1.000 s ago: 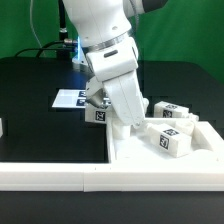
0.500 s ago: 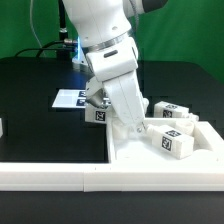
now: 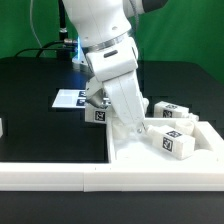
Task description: Assemble one leg
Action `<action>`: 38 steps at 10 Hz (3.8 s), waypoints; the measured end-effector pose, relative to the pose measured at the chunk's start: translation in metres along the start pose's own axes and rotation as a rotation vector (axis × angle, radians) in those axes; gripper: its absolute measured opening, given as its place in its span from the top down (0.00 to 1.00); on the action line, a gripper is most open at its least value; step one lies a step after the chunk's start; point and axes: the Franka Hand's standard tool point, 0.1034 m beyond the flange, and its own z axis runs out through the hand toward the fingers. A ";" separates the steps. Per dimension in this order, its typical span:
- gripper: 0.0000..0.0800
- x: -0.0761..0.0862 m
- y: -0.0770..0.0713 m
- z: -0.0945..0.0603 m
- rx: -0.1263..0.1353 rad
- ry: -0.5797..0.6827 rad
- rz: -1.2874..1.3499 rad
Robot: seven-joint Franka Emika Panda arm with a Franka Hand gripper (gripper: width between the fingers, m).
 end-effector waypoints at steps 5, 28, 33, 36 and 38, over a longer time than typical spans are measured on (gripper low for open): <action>0.19 0.010 0.009 -0.030 -0.074 -0.057 0.122; 0.19 0.084 0.086 -0.011 -0.199 -0.034 0.796; 0.19 0.051 0.078 0.021 -0.192 -0.019 0.792; 0.44 0.051 0.078 0.021 -0.191 -0.019 0.791; 0.66 0.051 0.078 0.021 -0.191 -0.019 0.791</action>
Offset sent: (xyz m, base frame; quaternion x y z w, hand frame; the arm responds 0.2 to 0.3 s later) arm -0.0028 -0.0187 0.0467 -0.0687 -0.0827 0.0384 0.9935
